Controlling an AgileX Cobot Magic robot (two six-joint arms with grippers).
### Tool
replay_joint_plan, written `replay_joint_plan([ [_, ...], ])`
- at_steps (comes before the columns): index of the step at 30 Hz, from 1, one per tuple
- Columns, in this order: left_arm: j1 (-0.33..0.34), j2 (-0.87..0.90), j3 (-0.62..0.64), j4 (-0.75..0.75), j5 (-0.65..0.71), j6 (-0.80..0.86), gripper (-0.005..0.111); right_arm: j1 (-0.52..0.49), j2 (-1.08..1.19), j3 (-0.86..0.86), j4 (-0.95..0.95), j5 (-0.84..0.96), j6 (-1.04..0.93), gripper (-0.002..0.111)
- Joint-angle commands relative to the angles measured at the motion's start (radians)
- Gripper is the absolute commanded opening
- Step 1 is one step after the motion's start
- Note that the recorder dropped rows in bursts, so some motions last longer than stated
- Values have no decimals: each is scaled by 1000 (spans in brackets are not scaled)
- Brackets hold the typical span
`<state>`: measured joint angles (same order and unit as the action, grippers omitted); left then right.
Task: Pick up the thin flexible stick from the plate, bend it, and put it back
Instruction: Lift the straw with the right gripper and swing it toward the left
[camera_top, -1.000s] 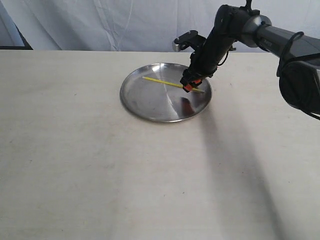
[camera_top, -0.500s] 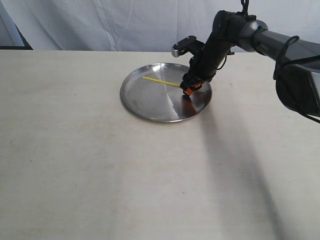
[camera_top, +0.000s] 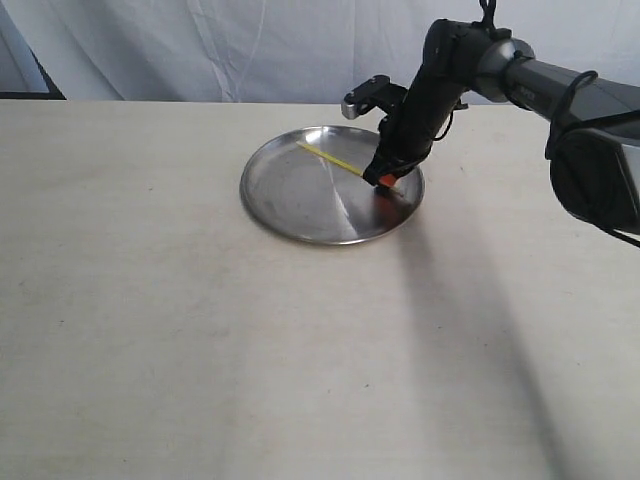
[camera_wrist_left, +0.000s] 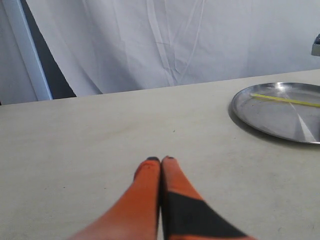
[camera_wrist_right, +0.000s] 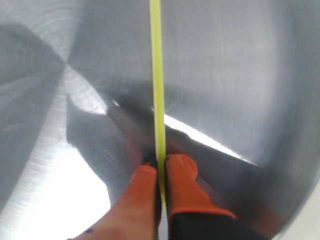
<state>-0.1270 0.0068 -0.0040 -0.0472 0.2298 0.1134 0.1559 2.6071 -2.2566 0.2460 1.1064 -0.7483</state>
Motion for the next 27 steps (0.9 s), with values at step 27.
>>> replay_joint_plan([
  [27, -5, -7, 4, 7, -5, -1, 0, 44, -193, 0, 192, 115, -44, -1],
])
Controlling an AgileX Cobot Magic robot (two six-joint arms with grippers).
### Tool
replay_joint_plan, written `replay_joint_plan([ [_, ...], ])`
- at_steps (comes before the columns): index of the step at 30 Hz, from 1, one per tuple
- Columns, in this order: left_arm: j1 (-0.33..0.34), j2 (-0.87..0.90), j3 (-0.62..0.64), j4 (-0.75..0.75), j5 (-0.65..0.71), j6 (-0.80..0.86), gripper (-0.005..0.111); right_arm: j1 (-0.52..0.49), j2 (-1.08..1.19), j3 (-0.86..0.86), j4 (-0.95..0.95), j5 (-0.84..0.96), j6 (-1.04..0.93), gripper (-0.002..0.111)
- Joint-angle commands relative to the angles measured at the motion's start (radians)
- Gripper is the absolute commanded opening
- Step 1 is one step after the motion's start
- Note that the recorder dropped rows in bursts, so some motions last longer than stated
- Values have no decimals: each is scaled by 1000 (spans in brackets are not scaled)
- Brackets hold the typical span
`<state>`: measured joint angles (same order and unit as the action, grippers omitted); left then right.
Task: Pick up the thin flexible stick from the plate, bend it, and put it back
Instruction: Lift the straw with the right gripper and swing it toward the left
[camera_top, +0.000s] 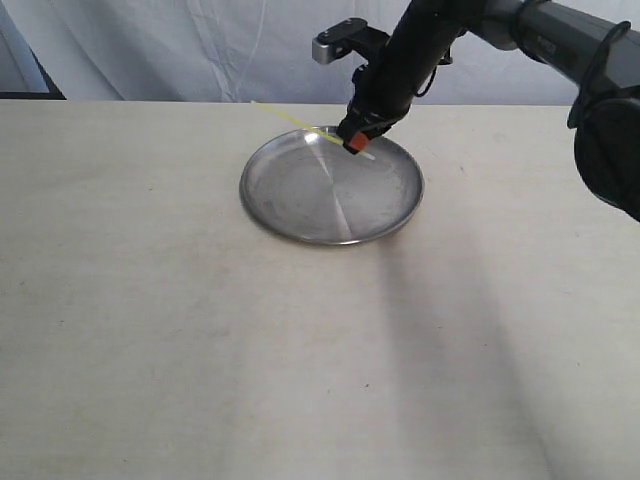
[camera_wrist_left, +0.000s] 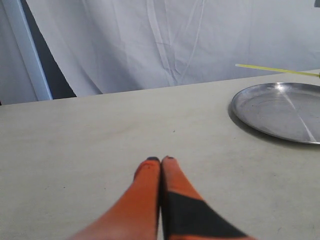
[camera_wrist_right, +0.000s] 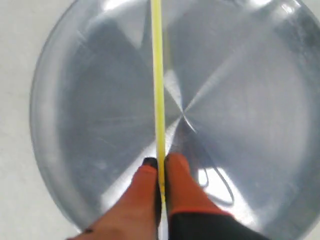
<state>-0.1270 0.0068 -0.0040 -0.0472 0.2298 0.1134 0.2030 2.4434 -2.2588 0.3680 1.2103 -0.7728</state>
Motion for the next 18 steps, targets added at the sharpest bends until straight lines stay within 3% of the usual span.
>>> replay_joint_plan([
  [1, -5, -7, 4, 7, -5, -1, 0, -3, -39, 2, 91, 11, -23, -1],
  [9, -5, -7, 4, 7, -5, -1, 0, -3, -130, 119, 199, 11, -51, -1],
  [18, -5, -7, 4, 18, -5, -1, 0, -3, -345, 445, 317, 11, -122, -1],
])
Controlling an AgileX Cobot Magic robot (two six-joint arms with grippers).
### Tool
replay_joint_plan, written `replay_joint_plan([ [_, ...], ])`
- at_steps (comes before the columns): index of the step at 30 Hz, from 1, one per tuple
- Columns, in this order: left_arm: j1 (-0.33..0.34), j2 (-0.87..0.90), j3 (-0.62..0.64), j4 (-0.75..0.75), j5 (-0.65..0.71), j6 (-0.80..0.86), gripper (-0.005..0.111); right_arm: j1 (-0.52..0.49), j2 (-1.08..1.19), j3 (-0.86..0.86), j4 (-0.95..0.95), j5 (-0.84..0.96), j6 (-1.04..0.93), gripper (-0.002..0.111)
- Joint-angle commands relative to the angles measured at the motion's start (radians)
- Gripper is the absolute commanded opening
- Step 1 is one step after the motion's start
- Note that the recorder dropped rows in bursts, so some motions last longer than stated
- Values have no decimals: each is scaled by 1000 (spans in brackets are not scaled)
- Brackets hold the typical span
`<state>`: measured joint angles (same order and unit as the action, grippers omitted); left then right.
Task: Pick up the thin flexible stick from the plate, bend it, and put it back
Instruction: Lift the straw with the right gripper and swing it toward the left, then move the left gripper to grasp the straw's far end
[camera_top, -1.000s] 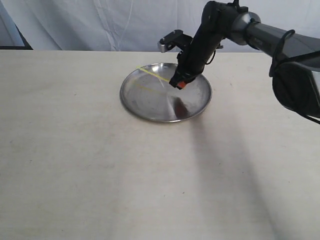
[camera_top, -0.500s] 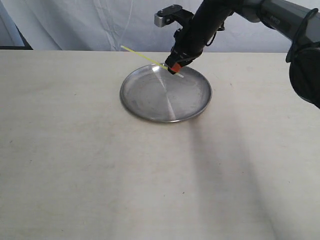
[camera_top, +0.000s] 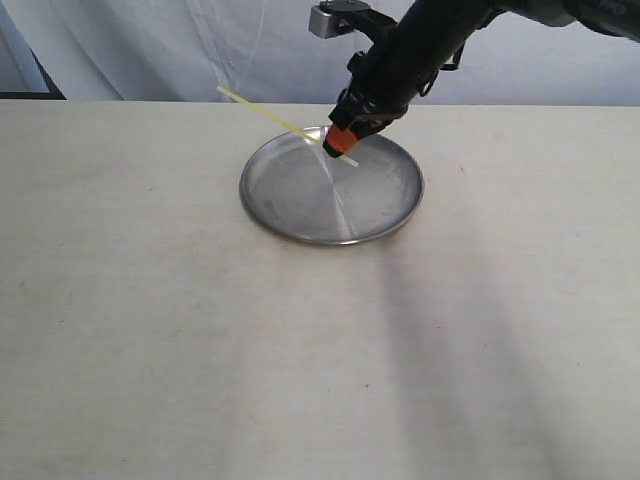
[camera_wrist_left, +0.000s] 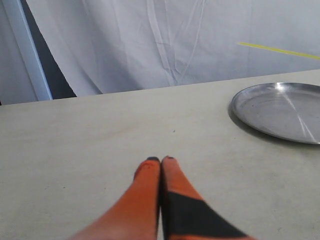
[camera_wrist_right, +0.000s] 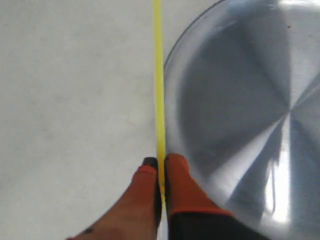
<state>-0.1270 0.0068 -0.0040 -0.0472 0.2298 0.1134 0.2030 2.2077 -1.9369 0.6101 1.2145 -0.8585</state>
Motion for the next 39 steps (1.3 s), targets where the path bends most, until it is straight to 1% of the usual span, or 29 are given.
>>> replay_joint_plan([
  [1, -5, -7, 4, 27, -10, -1, 0, -3, -139, 160, 92, 7, -44, -1],
  [3, -5, -7, 4, 62, -74, -1, 0, -3, -189, 224, 114, 7, -49, -1],
  [4, -5, -7, 4, 35, -115, -18, 0, -3, -216, 259, 122, 7, -51, -1],
  [5, -5, -7, 4, -133, -217, -98, 0, -3, -262, 330, 134, 3, -53, -1],
  [6, -5, -7, 4, -219, -263, -120, 0, -3, -287, 366, 141, -5, -60, -1],
  [7, -5, -7, 4, -339, -329, -134, 0, -3, -335, 433, 149, -33, -67, -1],
  [8, -5, -7, 4, -371, -346, -138, 0, -3, -359, 471, 159, -48, -80, -1],
  [9, -5, -7, 4, -422, -373, -182, 0, -3, -398, 534, 173, -75, -93, -1],
  [10, -5, -7, 4, -437, -384, -241, 0, -3, -419, 569, 180, -93, -103, -1],
  [11, -5, -7, -3, -444, -388, -390, 0, -3, -452, 624, 188, -112, -116, -1],
  [12, -5, -7, -24, -442, -388, -462, 0, -3, -480, 670, 191, -128, -131, -1],
  [14, -5, -4, -80, -439, -378, -481, 0, -3, -513, 724, 210, -130, -170, -1],
  [15, -5, 29, -126, -439, -340, -504, 0, -3, -525, 739, 214, -130, -174, -1],
  [17, -17, 177, -250, -431, -196, -517, 0, -3, -547, 756, 229, -130, -186, -1],
  [18, -35, 282, -325, -431, -124, -517, 0, -3, -560, 756, 241, -127, -189, -1],
  [20, -91, 481, -456, -439, -33, -479, 0, 10, -584, 756, 256, -127, -198, -1],
  [23, -140, 646, -557, -505, 34, -378, 1, 43, -599, 756, 254, -127, -200, -1],
  [26, -162, 768, -645, -644, 95, -204, 8, 80, -606, 756, 254, -133, -200, -1],
  [28, -162, 843, -687, -756, 151, -72, 17, 101, -608, 756, 256, -141, -200, -1],
  [31, -162, 924, -718, -879, 202, 45, 37, 119, -609, 756, 271, -167, -200, -1],
  [34, -162, 970, -723, -944, 218, 81, 51, 126, -609, 756, 310, -186, -200, -1],
  [36, -162, 986, -723, -981, 226, 92, 57, 126, -609, 756, 334, -195, -202, -1],
  [39, -162, 988, -723, -1044, 226, 140, 58, 126, -609, 756, 356, -201, -204, -1],
])
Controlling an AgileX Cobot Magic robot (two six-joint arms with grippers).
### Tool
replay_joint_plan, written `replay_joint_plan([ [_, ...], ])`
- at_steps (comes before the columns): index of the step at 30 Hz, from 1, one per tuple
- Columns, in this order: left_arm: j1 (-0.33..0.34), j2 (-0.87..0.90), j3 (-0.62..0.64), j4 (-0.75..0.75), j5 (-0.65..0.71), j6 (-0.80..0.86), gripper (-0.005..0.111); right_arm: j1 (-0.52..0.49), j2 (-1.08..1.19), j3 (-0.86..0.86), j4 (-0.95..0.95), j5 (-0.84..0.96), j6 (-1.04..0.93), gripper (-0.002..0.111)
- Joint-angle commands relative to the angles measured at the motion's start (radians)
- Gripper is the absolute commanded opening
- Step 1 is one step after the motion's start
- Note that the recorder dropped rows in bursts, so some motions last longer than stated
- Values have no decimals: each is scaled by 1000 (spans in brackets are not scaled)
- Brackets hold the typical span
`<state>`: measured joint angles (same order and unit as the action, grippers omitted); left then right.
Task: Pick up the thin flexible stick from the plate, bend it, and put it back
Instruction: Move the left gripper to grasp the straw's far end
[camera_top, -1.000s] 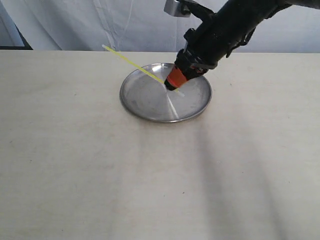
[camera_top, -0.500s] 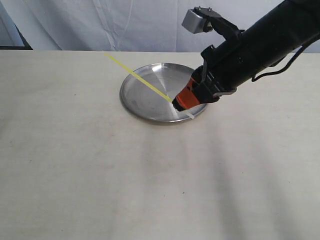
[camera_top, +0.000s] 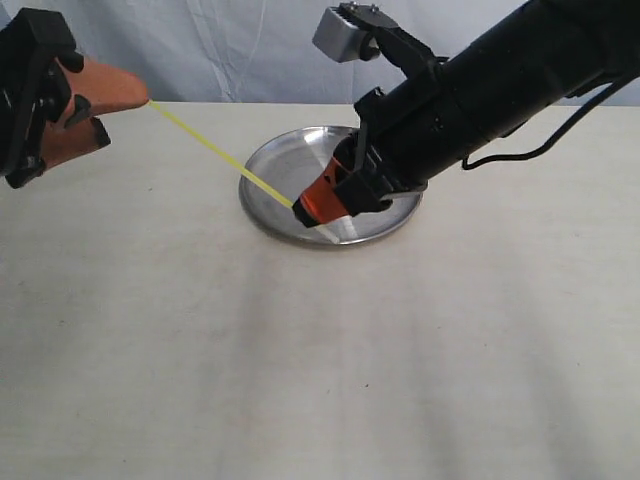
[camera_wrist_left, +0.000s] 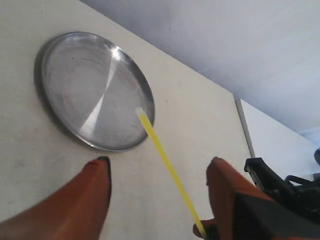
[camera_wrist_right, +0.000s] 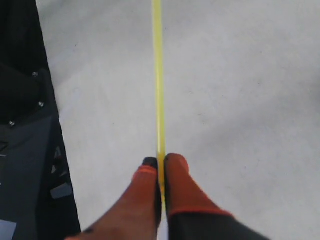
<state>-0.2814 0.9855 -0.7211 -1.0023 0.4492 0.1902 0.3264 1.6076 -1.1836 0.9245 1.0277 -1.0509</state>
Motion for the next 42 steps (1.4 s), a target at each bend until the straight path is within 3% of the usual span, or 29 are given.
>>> replay_joint_plan([
  [1, -8, 10, -6, -104, 2, 82, 58, 2, -9, 3, 48, -14, -11, -1],
  [18, -8, 51, -6, -115, -86, 145, 54, 82, -9, 3, 99, -22, -43, -1],
  [26, -8, 72, -6, -106, -94, 151, 38, 82, -9, 3, 164, -11, -81, -1],
  [31, -8, 82, -6, -103, -108, 179, 2, 82, -9, 3, 184, -7, -83, -1],
  [42, -8, 84, -6, -108, -114, 210, 0, 82, -9, 3, 186, -9, -74, -1],
])
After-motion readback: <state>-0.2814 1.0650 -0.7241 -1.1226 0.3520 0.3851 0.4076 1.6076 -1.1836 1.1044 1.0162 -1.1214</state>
